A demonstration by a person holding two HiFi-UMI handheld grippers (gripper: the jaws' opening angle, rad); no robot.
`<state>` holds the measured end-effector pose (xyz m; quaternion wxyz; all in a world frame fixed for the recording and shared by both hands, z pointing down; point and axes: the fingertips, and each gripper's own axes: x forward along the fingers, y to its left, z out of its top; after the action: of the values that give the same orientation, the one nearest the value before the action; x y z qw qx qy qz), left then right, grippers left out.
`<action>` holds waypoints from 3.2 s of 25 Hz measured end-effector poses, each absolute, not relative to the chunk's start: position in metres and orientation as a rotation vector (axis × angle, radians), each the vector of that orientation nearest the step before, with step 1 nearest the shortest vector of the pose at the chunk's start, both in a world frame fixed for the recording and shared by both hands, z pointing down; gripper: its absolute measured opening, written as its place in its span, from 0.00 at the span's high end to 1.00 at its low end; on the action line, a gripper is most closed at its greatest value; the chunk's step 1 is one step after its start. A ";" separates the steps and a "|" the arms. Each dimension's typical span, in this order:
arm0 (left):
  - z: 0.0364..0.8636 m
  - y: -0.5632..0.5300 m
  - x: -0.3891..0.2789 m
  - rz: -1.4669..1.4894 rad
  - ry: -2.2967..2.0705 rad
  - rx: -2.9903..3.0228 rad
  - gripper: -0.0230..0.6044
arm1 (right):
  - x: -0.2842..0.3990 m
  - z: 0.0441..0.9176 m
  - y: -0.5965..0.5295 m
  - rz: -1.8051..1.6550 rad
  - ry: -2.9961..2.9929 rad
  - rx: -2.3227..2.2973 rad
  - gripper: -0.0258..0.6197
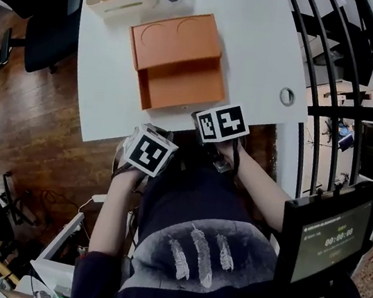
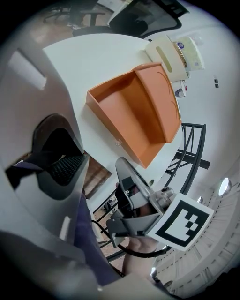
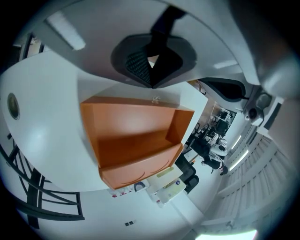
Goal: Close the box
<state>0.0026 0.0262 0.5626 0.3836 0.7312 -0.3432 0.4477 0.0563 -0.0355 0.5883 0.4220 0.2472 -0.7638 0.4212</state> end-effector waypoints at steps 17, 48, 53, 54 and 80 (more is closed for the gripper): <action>0.599 0.002 0.006 1.062 -0.794 1.856 0.94 | 0.048 0.611 -0.051 1.081 -1.853 0.666 0.95; 0.615 -0.073 -0.026 0.688 -1.178 1.593 0.94 | 0.028 0.627 -0.090 1.085 -1.860 0.637 0.95; 0.611 -0.076 -0.028 0.678 -1.172 1.590 0.94 | 0.027 0.624 -0.092 1.088 -1.863 0.629 0.95; 0.610 -0.075 -0.027 0.674 -1.170 1.590 0.94 | 0.027 0.624 -0.091 1.088 -1.862 0.628 0.95; 0.603 -0.098 -0.032 0.604 -1.174 1.609 0.94 | 0.020 0.615 -0.113 0.998 -1.905 0.675 0.95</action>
<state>-0.0324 -0.0979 0.6027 0.5057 0.6671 -0.4865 0.2502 0.0199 -0.1130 0.6153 0.4291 0.2706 -0.7633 0.4000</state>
